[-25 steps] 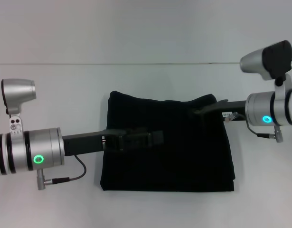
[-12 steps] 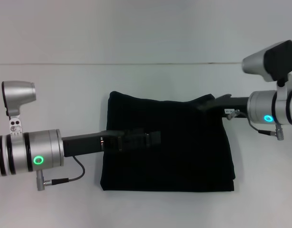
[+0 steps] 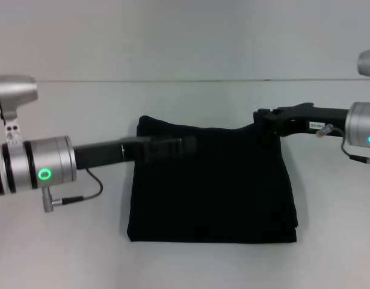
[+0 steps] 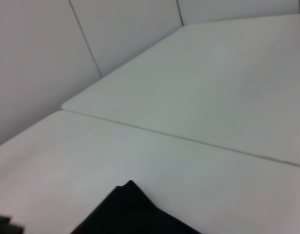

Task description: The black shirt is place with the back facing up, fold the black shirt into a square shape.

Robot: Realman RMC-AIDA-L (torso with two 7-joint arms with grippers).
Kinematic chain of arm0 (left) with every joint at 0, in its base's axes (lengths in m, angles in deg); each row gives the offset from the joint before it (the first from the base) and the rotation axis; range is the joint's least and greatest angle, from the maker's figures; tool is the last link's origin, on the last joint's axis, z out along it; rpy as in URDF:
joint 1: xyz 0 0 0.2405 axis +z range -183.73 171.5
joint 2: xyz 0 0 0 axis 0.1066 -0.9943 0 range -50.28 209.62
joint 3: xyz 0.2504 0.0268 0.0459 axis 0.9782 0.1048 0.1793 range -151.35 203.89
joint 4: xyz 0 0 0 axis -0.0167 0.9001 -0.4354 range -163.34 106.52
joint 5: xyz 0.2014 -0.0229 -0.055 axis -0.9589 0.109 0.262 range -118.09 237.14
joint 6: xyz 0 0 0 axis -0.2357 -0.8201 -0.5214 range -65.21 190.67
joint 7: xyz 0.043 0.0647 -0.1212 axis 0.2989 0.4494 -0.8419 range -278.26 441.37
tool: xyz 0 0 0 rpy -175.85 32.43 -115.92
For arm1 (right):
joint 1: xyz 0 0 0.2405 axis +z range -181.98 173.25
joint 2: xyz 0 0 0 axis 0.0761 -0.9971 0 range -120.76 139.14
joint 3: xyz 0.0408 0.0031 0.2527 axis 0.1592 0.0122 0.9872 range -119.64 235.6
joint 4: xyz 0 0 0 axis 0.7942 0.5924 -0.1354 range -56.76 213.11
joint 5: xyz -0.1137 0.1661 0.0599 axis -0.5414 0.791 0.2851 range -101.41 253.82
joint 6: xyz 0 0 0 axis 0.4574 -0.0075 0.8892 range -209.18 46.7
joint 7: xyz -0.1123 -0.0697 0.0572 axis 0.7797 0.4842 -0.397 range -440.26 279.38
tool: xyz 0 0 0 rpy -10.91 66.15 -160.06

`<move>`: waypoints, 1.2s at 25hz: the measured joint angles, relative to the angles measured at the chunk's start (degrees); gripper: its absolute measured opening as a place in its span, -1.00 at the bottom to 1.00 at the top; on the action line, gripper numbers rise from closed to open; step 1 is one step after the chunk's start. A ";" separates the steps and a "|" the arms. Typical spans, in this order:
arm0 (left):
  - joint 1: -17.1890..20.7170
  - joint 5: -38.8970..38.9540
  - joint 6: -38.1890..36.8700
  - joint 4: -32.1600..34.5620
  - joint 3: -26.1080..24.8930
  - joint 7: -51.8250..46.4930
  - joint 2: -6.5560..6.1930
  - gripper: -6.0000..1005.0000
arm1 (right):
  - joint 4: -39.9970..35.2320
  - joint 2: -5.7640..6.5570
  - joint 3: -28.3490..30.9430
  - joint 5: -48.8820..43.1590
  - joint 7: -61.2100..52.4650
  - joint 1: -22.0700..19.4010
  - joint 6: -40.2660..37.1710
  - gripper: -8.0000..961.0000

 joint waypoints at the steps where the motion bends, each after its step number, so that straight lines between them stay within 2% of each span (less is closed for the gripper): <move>1: -0.24 0.07 -0.10 0.17 -0.14 0.09 -0.11 0.89 | -0.31 0.15 0.28 0.04 0.21 -0.31 -1.42 -0.75; 5: -1.65 0.28 -0.68 1.69 0.43 0.79 -0.72 0.89 | -3.23 0.35 1.11 0.71 3.46 -2.32 -9.32 -0.70; 11: -2.70 -2.98 -0.13 6.93 6.20 2.89 -0.84 0.89 | -7.42 0.71 0.05 -2.32 6.37 -3.65 -16.04 -0.34; 13: -3.17 -5.95 0.27 9.51 8.07 3.52 -0.85 0.89 | -8.85 1.05 -0.43 -5.23 5.90 -3.00 -16.98 -0.21; 19: -5.01 -14.85 -0.11 15.10 13.11 4.17 -1.02 0.89 | -9.88 1.70 -0.75 -10.91 4.20 0.40 -19.37 0.38; 24: -5.34 -16.70 0.27 16.55 15.37 3.80 -0.59 0.89 | -9.90 1.15 -1.14 -14.48 2.73 2.47 -19.45 0.73; 30: -5.10 -16.95 1.46 16.59 15.54 4.11 -0.07 0.89 | -9.93 0.97 -1.41 -15.07 2.40 3.40 -19.10 0.85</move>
